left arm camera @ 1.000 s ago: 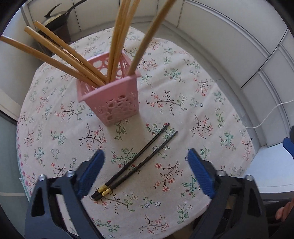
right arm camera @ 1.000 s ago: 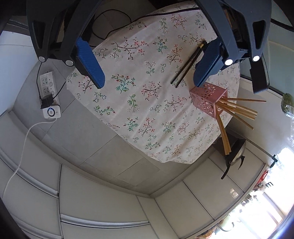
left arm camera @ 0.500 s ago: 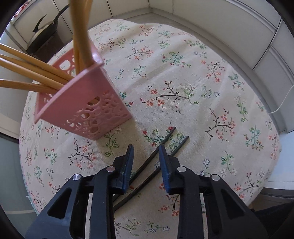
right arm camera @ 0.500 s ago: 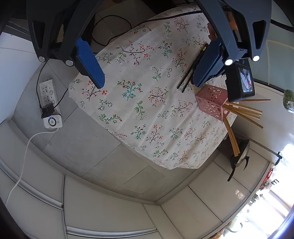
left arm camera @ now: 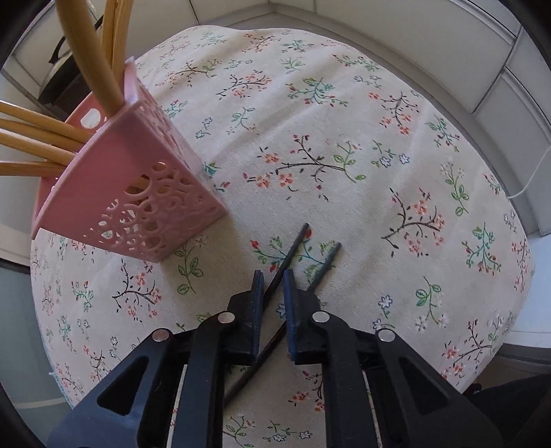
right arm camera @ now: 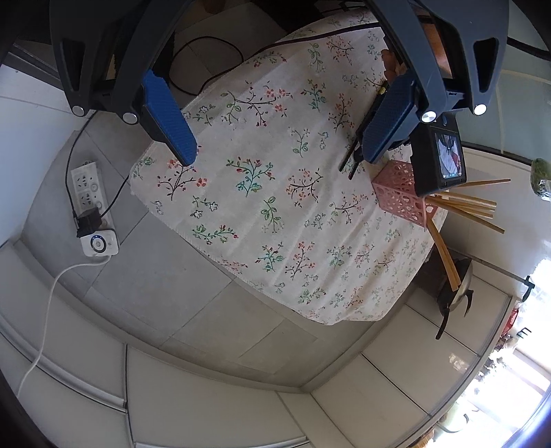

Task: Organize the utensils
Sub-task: 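Grasp one black chopstick with the left tool while the right tool grasps the other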

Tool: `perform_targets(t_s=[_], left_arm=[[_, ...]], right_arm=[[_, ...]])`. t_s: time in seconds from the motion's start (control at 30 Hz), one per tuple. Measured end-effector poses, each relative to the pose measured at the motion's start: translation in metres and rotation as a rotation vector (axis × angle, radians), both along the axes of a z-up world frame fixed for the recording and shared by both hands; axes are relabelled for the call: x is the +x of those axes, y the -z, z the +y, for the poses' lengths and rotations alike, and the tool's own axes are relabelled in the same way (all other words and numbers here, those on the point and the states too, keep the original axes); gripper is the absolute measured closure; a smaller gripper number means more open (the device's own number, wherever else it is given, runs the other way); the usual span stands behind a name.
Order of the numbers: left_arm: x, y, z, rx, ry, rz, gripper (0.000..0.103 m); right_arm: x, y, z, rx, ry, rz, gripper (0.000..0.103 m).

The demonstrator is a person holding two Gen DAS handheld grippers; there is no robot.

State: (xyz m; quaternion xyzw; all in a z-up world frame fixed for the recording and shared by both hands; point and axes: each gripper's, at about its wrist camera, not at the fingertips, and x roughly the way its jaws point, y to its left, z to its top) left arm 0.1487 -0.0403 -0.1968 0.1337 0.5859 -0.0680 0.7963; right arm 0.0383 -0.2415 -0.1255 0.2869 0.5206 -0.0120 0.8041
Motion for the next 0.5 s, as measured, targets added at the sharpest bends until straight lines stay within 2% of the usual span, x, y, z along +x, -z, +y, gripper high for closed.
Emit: perform_targets(t_s=[0.17,0.23,0.5], left_arm=[[-0.005,-0.003,-0.003,-0.029,0.015,0.003,0.099],[-0.006,-0.005,-0.004,-0.093,0.026,0.013,0.099],[-0.017,-0.03,-0.007,-0.124,0.027,-0.072,0.099]], right_arm=[[0.001,0.005,0.0,0.017,0.0,0.019,0.009],[0.001,0.006,0.0,0.02,0.0,0.024,0.009],[0.005,0.016,-0.002,0.055,0.012,0.066,0.009]])
